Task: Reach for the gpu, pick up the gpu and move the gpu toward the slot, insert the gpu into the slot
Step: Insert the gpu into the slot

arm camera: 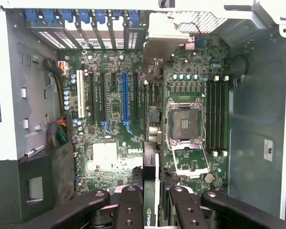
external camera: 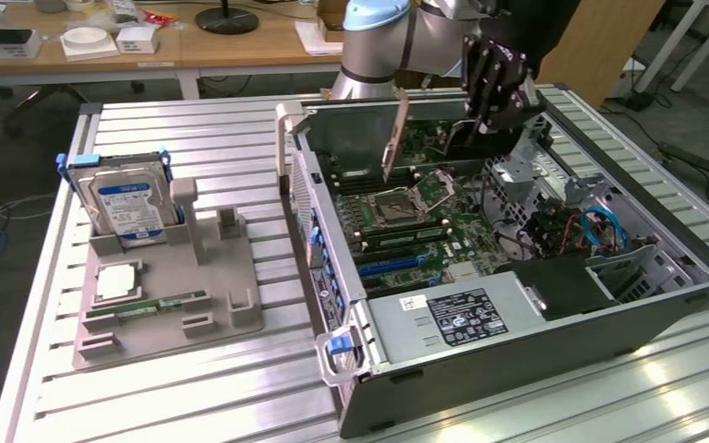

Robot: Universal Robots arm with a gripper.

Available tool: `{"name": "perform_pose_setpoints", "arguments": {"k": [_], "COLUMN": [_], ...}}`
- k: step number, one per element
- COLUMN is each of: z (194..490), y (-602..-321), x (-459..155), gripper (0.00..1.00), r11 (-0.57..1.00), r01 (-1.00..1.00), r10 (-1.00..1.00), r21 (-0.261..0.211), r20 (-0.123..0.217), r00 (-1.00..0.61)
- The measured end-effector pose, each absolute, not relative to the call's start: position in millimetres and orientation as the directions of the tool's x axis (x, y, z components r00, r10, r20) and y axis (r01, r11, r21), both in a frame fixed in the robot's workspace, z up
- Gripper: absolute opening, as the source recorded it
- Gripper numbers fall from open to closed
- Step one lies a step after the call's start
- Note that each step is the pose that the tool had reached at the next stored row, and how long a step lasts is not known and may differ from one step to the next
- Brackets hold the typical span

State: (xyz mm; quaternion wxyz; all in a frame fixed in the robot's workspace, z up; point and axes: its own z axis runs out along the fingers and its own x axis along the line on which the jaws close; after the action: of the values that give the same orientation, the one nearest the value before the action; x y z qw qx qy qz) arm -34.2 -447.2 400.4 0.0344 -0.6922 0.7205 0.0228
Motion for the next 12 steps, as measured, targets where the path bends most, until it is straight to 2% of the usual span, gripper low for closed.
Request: {"name": "perform_pose_setpoints", "arguments": {"k": [7,12], "z": [398,397], "y": [-449,-460], "x": [-43,-43], "gripper": [0.26,0.26], "r11": [0.041,0.041], "r01": [-0.999,-0.999], "r10": [-0.996,-0.996], "r21": [-0.015,-0.015], "r20": [-0.081,-0.081], "r00": [-0.039,-0.039]}}
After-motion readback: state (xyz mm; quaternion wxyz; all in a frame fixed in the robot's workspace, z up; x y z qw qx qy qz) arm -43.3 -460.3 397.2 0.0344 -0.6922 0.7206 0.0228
